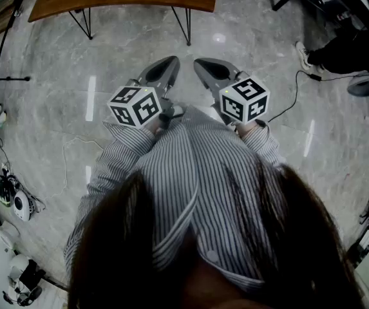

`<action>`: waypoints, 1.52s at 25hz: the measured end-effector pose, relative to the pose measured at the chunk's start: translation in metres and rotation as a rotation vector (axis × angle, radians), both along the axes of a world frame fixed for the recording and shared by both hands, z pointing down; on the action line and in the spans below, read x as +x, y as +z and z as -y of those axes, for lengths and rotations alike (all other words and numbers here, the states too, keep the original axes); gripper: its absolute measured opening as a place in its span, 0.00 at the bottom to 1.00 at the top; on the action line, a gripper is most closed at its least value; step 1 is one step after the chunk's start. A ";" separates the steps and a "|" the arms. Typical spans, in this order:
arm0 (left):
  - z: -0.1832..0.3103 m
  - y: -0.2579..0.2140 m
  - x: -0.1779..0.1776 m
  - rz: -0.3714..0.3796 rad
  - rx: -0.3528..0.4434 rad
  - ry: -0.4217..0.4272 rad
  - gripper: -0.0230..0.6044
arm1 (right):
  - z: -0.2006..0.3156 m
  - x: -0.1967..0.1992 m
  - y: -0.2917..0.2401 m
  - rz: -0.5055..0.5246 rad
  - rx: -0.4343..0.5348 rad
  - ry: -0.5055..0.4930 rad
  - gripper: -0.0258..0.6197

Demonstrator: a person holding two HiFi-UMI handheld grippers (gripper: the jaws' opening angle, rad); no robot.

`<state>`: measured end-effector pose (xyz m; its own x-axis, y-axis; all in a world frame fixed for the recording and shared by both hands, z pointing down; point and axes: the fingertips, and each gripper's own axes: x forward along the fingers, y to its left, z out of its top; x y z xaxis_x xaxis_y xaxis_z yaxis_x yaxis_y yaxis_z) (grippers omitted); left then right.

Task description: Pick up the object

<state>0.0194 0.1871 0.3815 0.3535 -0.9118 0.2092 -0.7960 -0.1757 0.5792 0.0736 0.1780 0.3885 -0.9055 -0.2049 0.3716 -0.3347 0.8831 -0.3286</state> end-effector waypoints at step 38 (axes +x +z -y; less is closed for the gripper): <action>0.107 0.024 0.030 -0.130 -0.013 0.109 0.04 | 0.100 0.026 0.026 0.057 -0.082 0.089 0.04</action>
<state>0.0489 0.0803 0.4059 0.4754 -0.8638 0.1668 -0.6908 -0.2491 0.6788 0.0991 0.0785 0.4149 -0.9052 -0.2564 0.3389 -0.3892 0.8202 -0.4193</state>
